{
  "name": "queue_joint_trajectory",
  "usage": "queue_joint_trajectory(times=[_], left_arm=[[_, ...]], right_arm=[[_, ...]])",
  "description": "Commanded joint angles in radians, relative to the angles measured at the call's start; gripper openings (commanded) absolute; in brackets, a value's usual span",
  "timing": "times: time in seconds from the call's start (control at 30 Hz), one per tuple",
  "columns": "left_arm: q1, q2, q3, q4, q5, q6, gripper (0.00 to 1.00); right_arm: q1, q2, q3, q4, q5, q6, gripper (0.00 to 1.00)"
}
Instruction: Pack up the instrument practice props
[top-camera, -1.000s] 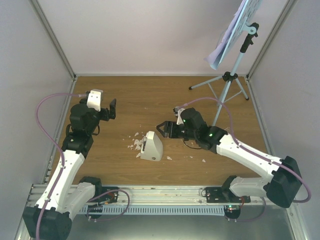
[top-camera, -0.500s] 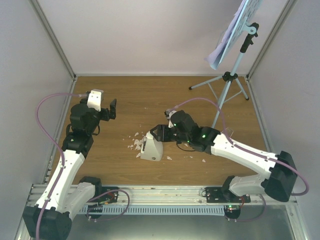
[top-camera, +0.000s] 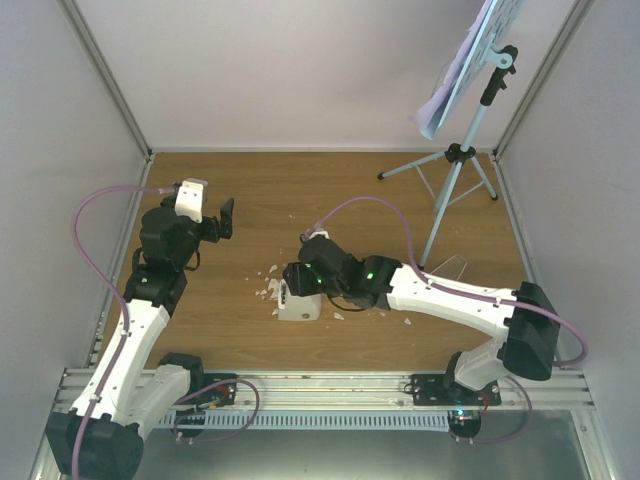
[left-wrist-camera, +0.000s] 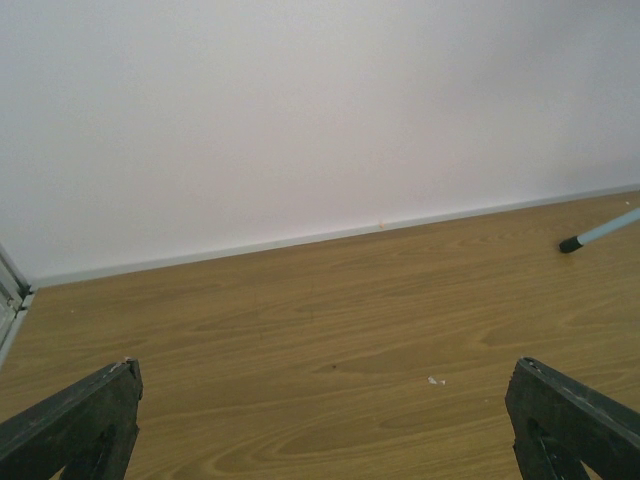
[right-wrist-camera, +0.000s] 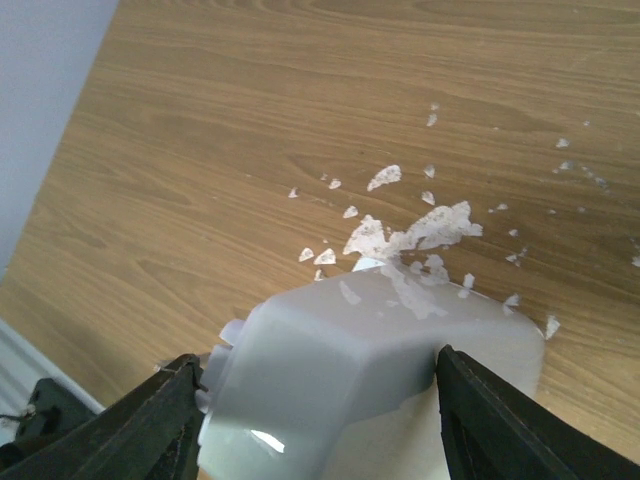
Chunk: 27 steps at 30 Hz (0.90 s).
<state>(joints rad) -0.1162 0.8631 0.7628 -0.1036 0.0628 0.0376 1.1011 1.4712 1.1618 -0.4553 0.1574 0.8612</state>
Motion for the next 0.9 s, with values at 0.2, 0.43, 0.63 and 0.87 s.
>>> queue_joint_trajectory(times=[0.2, 0.43, 0.63, 0.87], left_arm=[[-0.006, -0.006, 0.015, 0.023, 0.009, 0.002, 0.99], [-0.006, -0.002, 0.013, 0.022, 0.009, 0.002, 0.99], [-0.007, 0.002, 0.013, 0.023, 0.024, 0.004, 0.99], [-0.011, 0.001, 0.009, 0.027, 0.038, 0.012, 0.99]], right_arm=[[0.035, 0.057, 0.056, -0.109, 0.152, -0.011, 0.61], [0.036, 0.048, 0.052, -0.081, 0.164, -0.162, 0.48], [0.036, -0.023, -0.028, 0.033, 0.05, -0.499, 0.47], [0.029, -0.109, -0.124, 0.126, -0.124, -0.741, 0.47]])
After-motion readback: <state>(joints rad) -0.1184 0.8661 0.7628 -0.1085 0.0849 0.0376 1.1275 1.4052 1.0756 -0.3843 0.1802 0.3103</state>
